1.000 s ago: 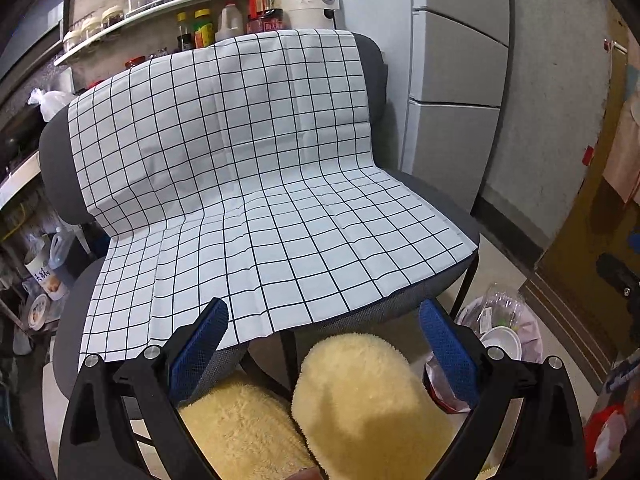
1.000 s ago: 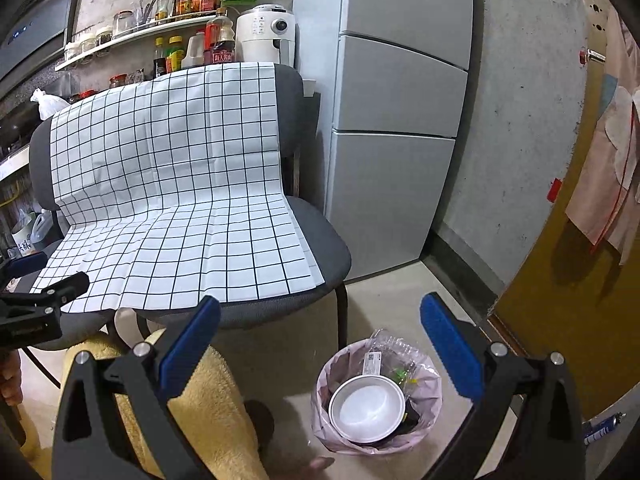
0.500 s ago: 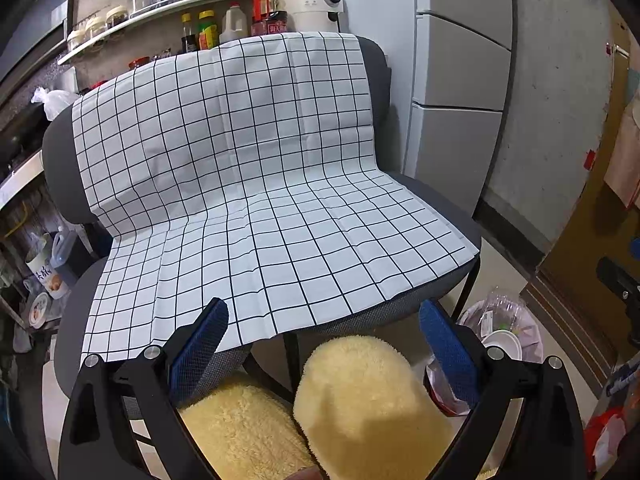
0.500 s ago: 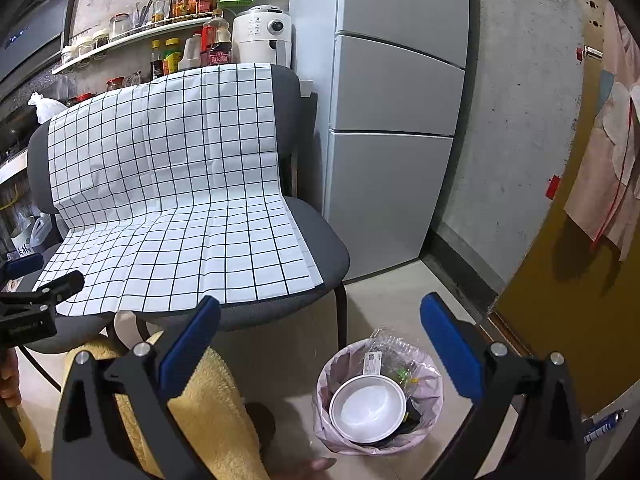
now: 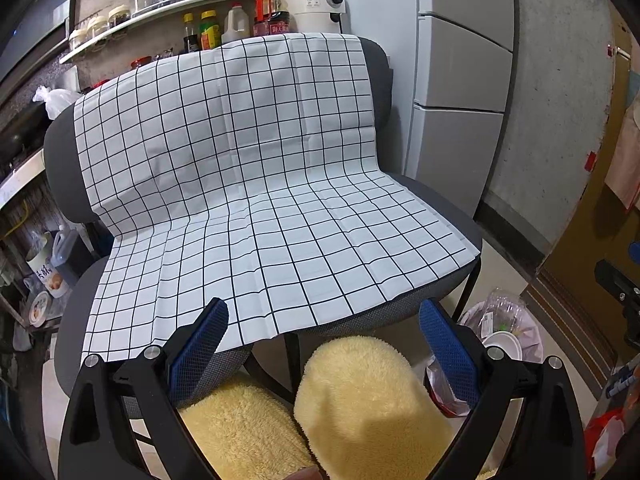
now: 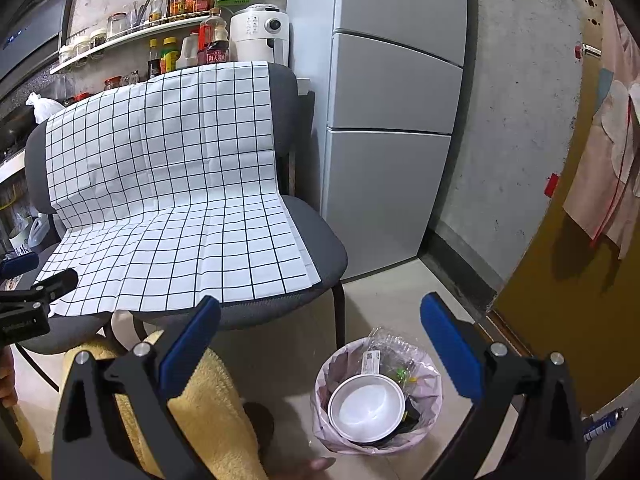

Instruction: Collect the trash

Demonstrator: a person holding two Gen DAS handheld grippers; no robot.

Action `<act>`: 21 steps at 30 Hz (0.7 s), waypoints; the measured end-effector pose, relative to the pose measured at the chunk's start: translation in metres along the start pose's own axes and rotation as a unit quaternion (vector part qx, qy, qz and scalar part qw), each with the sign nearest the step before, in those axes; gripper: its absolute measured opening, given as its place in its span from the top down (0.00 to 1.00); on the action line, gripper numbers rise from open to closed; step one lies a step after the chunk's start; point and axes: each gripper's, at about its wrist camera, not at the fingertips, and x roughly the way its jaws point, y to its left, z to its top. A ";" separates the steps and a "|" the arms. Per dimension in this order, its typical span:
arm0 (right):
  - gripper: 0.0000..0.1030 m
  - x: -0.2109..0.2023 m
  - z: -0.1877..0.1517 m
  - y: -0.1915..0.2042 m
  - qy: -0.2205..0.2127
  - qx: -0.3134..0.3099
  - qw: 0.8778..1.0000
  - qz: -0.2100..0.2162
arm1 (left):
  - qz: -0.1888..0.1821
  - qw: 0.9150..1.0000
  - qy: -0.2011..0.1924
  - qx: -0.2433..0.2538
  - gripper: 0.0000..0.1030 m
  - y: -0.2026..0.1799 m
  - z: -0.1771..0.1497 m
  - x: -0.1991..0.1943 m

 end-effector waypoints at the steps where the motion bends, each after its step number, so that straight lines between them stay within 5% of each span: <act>1: 0.05 0.000 0.000 0.000 0.000 0.000 1.000 -0.001 | 0.000 1.000 0.000 0.000 0.07 0.000 0.000 0.000; 21: 0.05 0.003 -0.001 -0.003 0.003 0.003 1.000 -0.005 | 0.003 1.000 -0.001 -0.005 0.07 0.001 0.000 -0.001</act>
